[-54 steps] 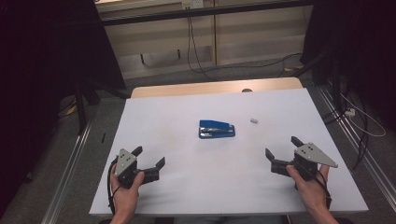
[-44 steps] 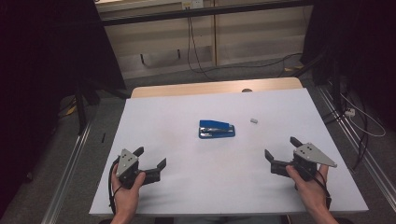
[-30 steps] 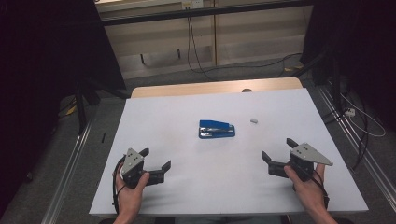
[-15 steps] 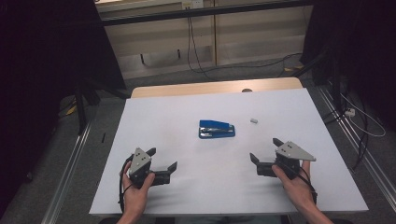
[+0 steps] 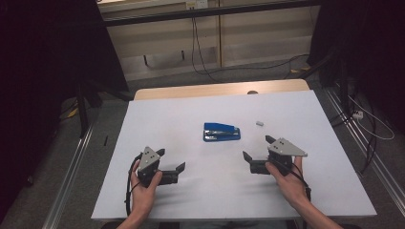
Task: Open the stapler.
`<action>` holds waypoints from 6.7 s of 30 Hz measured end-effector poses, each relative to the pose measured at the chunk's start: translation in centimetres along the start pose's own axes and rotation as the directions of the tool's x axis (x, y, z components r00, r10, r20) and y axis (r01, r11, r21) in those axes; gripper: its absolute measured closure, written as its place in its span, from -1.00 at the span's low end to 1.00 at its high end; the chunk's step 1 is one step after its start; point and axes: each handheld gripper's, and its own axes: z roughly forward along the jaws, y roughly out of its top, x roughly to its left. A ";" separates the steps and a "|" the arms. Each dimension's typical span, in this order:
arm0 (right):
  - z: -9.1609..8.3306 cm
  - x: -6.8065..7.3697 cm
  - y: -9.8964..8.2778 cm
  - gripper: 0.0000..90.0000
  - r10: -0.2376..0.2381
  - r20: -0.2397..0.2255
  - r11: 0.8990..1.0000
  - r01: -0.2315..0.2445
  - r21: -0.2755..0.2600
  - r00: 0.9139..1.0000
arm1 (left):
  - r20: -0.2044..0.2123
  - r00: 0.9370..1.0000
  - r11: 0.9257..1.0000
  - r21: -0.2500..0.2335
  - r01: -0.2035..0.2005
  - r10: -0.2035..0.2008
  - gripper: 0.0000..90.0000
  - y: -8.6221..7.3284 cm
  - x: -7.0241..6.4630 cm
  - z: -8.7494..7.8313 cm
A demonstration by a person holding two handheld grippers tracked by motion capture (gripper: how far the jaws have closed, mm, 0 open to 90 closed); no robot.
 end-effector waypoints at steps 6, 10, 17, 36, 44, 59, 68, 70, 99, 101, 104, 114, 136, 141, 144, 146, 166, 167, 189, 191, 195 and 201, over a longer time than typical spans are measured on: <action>1.1 0.7 0.9 -0.96 -0.008 -0.028 1.000 0.008 -0.003 1.000 | 0.007 1.000 1.000 0.002 -0.028 0.028 -0.85 0.6 0.0 0.8; 2.2 1.4 1.5 -0.96 -0.024 -0.059 1.000 0.024 0.002 0.998 | 0.010 0.999 1.000 -0.002 -0.031 0.031 -0.85 0.9 -0.1 1.2; 3.8 2.1 2.2 -0.97 -0.026 -0.096 1.000 0.027 0.007 0.995 | 0.034 0.999 1.000 0.001 -0.005 0.005 -0.85 2.1 0.3 2.5; 7.3 2.4 2.8 -0.85 -0.032 -0.111 0.999 0.031 -0.007 0.993 | 0.047 0.997 0.998 -0.019 -0.067 0.068 -0.87 4.5 0.2 6.5; 8.0 2.5 3.4 -0.59 -0.022 -0.144 1.000 0.022 -0.008 0.989 | 0.046 0.997 0.998 -0.007 -0.065 0.065 -0.87 5.6 0.4 8.8; 8.3 2.2 3.4 0.07 -0.008 -0.181 1.000 0.007 -0.003 0.983 | 0.053 0.996 0.995 0.060 -0.080 0.077 -0.91 5.1 0.7 9.9; 8.5 1.7 3.1 0.89 -0.018 -0.201 1.000 0.017 -0.004 0.979 | 0.003 0.997 0.994 0.075 -0.080 0.080 -0.91 4.9 1.0 10.2; 8.4 1.7 3.1 0.98 -0.016 -0.213 1.000 0.016 -0.001 0.977 | -0.020 0.997 0.994 0.080 -0.079 0.081 -0.90 4.9 0.9 10.3; 11.0 2.3 3.6 1.00 -0.049 -0.268 0.993 0.077 0.093 0.962 | 0.082 0.997 0.994 0.106 -0.015 0.006 0.35 6.3 1.3 11.3; 11.4 2.3 3.6 1.00 -0.042 -0.269 0.993 0.070 0.099 0.962 | 0.084 0.996 0.995 0.102 -0.007 -0.001 0.41 6.7 1.6 11.5; 11.8 2.4 3.5 1.00 -0.055 -0.272 0.990 0.088 0.111 0.961 | 0.074 0.997 0.994 0.110 -0.016 0.007 0.60 6.9 1.9 11.9; 13.0 2.9 3.7 1.00 -0.046 -0.286 0.985 0.090 0.145 0.957 | 0.088 0.996 0.989 0.147 -0.024 0.011 1.00 6.3 2.2 12.7; 15.3 2.9 3.1 1.00 -0.051 -0.276 0.959 0.124 0.256 0.960 | 0.079 0.997 0.983 0.185 -0.011 -0.004 1.00 5.8 2.7 13.1; 15.3 3.0 3.3 1.00 -0.062 -0.279 0.955 0.139 0.264 0.958 | 0.064 0.998 0.980 0.196 -0.039 0.027 1.00 6.0 2.6 13.9; 15.3 3.1 3.3 1.00 -0.070 -0.276 0.952 0.146 0.268 0.959 | 0.071 0.997 0.980 0.195 -0.045 0.032 1.00 6.3 2.5 14.3; 15.3 3.0 3.3 1.00 -0.063 -0.278 0.954 0.140 0.265 0.958 | 0.074 0.996 0.980 0.193 -0.055 0.041 1.00 6.3 2.4 14.3; 15.4 3.3 3.1 1.00 -0.040 -0.262 0.961 0.109 0.254 0.964 | 0.094 0.993 0.971 0.220 -0.092 0.073 1.00 5.7 1.8 14.8; 15.4 3.3 3.1 1.00 -0.042 -0.263 0.961 0.111 0.254 0.964 | 0.095 0.992 0.970 0.222 -0.098 0.078 1.00 5.7 1.8 14.8; 15.1 3.5 3.0 1.00 -0.057 -0.250 0.960 0.122 0.251 0.967 | 0.115 0.992 0.983 0.168 -0.076 0.057 1.00 6.5 1.6 14.0; 15.1 3.5 3.0 1.00 -0.060 -0.249 0.960 0.124 0.250 0.967 | 0.114 0.992 0.984 0.165 -0.072 0.054 1.00 6.5 1.5 14.0; 15.1 3.6 3.0 1.00 -0.069 -0.246 0.960 0.131 0.248 0.967 | 0.115 0.992 0.985 0.159 -0.071 0.053 1.00 6.6 1.5 13.9; 14.7 3.3 3.0 1.00 -0.069 -0.238 0.958 0.131 0.255 0.969 | 0.117 0.992 0.986 0.148 -0.073 0.056 1.00 6.9 1.5 13.9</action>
